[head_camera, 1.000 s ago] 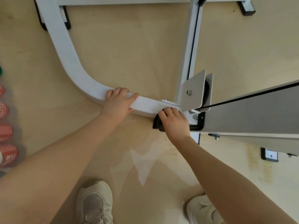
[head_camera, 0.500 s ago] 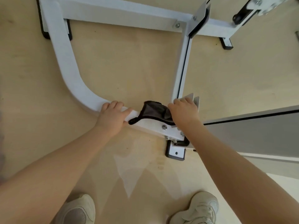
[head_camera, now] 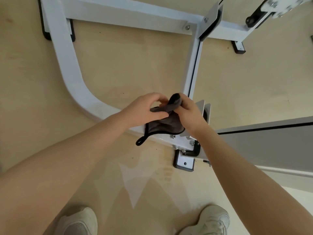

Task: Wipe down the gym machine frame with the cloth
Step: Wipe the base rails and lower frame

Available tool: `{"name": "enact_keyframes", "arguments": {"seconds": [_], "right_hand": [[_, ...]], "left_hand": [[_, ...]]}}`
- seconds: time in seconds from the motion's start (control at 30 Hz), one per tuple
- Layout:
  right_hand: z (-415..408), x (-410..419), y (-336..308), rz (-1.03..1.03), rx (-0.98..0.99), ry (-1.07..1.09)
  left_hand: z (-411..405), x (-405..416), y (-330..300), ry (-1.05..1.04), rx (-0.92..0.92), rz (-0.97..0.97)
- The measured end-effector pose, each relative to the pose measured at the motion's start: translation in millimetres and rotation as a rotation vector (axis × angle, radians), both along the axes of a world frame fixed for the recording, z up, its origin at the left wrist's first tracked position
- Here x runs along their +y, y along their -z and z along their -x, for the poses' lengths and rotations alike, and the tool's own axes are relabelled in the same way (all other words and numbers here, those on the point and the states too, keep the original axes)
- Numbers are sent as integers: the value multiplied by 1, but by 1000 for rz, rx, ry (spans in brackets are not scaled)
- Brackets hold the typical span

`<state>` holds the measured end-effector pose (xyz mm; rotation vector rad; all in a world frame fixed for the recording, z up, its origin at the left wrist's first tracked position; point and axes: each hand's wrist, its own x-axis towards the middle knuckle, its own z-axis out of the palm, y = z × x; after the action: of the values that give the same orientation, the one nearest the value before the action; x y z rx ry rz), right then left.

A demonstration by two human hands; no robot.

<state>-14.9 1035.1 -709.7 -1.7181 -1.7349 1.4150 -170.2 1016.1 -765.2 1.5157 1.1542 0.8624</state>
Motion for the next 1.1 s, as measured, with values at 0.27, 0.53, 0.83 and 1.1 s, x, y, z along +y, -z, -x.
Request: {"name": "enact_keyframes", "arguments": {"seconds": [0.27,0.53,0.83,1.1], "right_hand": [[10,1,-5,314,570,190],[8,13,11,-261,-284,229],[40,-33,15,-587,-664,-441],[30,-45,27,-469,-606,-496]], "left_hand": [[20,-21,8,156,-38,357],[56,-34,11,-140,-147,644],[21,-22,-18,-498,-953,1000],[3,-23,-16,-494,-874,891]]}}
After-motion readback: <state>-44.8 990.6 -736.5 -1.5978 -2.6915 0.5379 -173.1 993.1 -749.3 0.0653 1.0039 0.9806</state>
